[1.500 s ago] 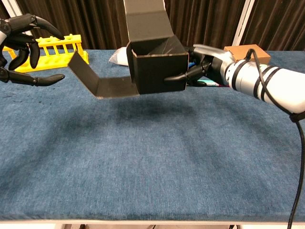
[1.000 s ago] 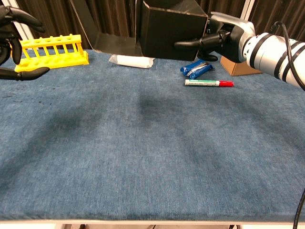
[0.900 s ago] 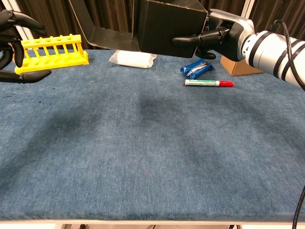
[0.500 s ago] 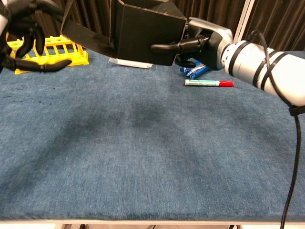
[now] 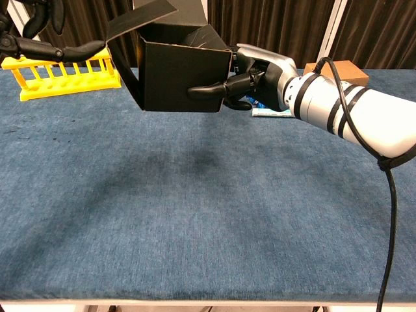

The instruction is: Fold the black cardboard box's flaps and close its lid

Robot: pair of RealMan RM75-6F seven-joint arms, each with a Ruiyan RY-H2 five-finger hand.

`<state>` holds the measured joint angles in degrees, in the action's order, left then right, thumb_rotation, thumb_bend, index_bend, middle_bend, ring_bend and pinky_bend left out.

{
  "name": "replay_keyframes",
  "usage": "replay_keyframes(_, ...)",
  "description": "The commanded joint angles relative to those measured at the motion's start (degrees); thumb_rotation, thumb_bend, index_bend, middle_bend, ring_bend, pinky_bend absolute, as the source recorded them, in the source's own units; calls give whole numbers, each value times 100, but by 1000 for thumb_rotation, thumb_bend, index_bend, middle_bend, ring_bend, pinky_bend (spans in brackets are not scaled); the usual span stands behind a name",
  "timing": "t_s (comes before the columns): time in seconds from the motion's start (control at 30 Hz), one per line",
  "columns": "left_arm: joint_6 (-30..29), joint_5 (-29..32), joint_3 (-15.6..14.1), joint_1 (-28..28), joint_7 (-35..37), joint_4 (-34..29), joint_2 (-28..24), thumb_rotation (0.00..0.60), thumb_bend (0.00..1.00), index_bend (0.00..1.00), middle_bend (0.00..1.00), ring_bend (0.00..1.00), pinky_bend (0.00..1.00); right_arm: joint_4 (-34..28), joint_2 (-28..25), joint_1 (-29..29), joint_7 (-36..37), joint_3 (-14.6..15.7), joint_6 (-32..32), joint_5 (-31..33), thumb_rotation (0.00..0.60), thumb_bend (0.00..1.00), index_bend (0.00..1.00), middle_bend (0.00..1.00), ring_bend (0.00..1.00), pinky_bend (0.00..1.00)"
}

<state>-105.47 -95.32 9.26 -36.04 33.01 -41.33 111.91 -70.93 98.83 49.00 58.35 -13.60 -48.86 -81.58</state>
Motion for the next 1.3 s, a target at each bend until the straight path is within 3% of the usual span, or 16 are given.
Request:
replay_keyframes(0.03,44,-100,-92,-36,-110,-130,-101,600,105,356,359,712,922,2,16,19,-26,7,31,16,600,327,233,305,763,1000)
replay_keyframes(0.73,769,-407,-579,-159,-540,-628,-710,600,91,411,368,712,914,51,99,138,-314,0,182,110,600,327,233,305,763,1000)
replay_keyframes(1.03,973,-490,-696,-228,-619,-353,-671,600,91,449,403,712,914,233,214,215,-320,-16,284,142,600,327,233,306,762,1000)
replay_keyframes(1.3,1161,-514,-880,-176,-634,278,-421,600,91,470,409,712,914,665,411,339,-378,-3,487,188,600,327,233,306,762,1000)
